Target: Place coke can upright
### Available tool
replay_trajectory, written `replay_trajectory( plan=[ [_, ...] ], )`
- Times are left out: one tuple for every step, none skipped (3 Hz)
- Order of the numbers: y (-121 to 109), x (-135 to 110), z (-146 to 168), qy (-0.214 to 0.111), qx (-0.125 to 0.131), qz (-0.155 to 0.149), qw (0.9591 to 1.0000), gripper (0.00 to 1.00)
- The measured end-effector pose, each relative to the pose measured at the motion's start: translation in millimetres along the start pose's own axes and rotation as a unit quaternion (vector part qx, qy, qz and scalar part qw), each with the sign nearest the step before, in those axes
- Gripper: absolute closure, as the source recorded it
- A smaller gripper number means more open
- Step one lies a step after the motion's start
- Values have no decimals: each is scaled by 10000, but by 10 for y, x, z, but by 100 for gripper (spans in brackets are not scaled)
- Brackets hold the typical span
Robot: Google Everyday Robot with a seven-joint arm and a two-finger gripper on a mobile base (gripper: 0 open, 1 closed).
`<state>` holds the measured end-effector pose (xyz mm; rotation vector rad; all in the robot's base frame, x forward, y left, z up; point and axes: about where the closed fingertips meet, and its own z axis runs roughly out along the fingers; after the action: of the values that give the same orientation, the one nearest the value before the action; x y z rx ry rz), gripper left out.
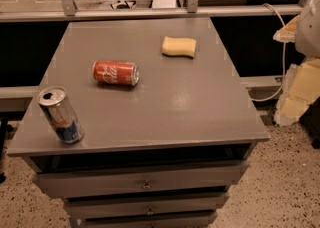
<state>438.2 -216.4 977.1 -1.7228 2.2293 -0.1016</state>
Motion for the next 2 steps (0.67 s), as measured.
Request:
replay_trajectory(
  plan=[
    [0, 0, 0, 0, 1, 0, 10000, 0],
    [-140, -211, 98, -211, 87, -198, 9995, 0]
  ],
)
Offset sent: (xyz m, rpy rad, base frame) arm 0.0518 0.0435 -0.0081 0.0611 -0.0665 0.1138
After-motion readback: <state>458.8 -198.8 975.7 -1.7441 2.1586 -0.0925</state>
